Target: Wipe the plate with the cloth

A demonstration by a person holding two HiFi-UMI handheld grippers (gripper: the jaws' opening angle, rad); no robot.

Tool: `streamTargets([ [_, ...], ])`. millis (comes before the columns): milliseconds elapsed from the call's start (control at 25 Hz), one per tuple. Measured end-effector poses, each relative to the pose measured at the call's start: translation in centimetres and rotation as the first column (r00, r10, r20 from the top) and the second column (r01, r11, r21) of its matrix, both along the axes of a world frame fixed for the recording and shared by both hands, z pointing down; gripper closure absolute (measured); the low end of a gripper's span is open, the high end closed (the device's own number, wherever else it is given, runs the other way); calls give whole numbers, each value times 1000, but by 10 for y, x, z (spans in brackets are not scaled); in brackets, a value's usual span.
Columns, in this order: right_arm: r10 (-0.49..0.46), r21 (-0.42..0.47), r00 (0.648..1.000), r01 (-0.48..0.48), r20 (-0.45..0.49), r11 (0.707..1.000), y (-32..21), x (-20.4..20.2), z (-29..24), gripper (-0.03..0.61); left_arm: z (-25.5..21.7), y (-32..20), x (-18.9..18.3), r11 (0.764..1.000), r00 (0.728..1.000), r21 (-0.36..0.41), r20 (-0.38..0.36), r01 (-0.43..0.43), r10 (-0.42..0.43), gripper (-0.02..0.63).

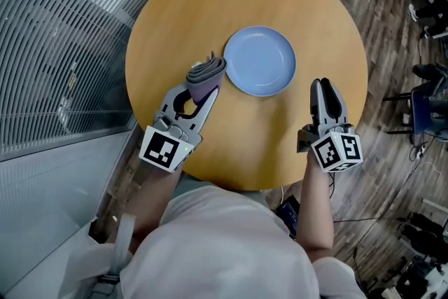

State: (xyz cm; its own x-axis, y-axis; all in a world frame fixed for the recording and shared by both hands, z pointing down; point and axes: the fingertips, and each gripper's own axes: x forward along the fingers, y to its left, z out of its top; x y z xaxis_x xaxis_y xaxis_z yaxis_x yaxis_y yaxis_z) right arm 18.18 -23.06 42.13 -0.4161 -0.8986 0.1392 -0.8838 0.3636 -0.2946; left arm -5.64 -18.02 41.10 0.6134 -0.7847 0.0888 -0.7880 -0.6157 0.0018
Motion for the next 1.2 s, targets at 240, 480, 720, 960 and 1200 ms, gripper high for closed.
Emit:
streamTargets([
  [240,-13,-77,1000,13,-3,997,-27,2,44,445,9,-11,-2,1000,1000,-10,1,11,-11,537],
  [480,-35,-171,998,27,-45,985,-64,-9,105,440,29,-33,-9,999,1000,-36,-2,4,-4,537],
  [720,-41,-287,998,24,-51,958,-81,-12,156,431,39,-38,-14,999,1000,-54,-5,-1,1,537],
  [960,-77,-421,994,40,-71,906,-92,-13,206,368,43,-38,-14,998,1000,-60,-2,4,-4,537],
  [1200,-92,-503,994,46,-66,863,-100,-12,235,365,44,-39,-14,997,1000,-71,4,10,-9,537],
])
